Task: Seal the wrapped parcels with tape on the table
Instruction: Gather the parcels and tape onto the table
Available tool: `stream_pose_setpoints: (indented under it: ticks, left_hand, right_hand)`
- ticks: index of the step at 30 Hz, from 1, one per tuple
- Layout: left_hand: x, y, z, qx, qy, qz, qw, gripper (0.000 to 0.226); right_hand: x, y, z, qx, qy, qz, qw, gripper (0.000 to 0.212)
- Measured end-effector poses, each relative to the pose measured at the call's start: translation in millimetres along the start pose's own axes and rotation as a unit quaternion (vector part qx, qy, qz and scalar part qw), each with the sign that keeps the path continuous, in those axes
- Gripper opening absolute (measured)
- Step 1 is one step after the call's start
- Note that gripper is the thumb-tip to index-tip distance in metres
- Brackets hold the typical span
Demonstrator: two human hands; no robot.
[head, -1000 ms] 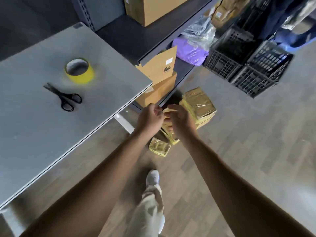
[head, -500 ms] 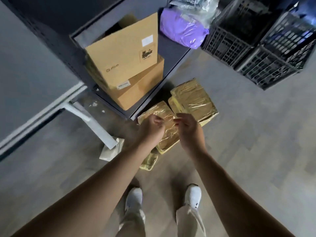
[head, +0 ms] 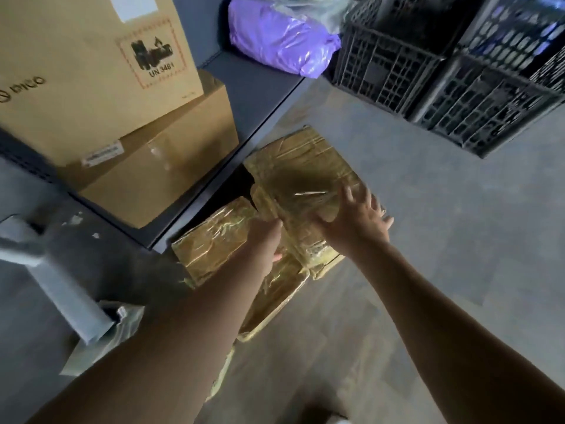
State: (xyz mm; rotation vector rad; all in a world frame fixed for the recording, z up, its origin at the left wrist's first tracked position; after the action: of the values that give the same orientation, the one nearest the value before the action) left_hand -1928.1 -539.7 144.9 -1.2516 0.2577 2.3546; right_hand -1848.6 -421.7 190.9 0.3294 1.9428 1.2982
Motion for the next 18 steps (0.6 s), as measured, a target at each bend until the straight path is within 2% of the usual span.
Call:
stream_pose_setpoints:
  ticks: [2,4,6,9,12,15,18]
  left_hand:
    - [17.4,-5.2,-10.2,-0.029,0.000,-0.040,0.999,0.046]
    - [20.0,-13.3,-15.7,-0.075,-0.007,-0.073,0.994,0.032]
    - [10.5,-17.9,-18.1,-0.113,0.001,-0.079,0.990,0.022]
    - [-11.8,-16.8,-15.5,-0.123,0.003,-0.089,0.988,0.033]
    - [-43.9,-16.9,-2.1,-0.127,0.001,-0.053,0.990,0.034]
    - [-79.6,-17.8,16.8,-0.133,0.010,-0.046,0.990,0.031]
    - [-106.7,-1.8,24.6,-0.059,-0.028,0.002,0.998,0.030]
  right_hand:
    - [4.2,-15.4,8.3,0.003,0.006,-0.026,1.000,0.088]
    - [1.9,-25.5,12.3,0.014,0.026,-0.020,0.999,0.089]
    - [-3.4,-26.4,12.6,0.042,0.039,-0.017,0.998,0.092]
    - [-15.5,-12.3,9.0,0.087,0.041,-0.044,0.994,0.107]
    - [-33.2,8.9,-5.2,0.058,0.033,-0.064,0.996,0.118]
    - [-48.5,33.2,-25.9,0.058,-0.021,-0.052,0.997,0.093]
    - [-64.3,57.3,-34.6,0.128,-0.031,-0.053,0.990,0.062]
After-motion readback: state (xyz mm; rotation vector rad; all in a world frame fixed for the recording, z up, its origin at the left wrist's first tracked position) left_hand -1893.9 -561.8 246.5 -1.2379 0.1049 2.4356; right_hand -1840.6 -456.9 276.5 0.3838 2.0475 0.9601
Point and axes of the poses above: each hand's wrist, its own x-axis towards the middle knuckle, its own y-axis out of the back of the hand, z = x × y, the point moved 1 cm from there along x, towards the middle knuckle, and after that the axes turned 10 degrees about -z, right-handed, at the moved point
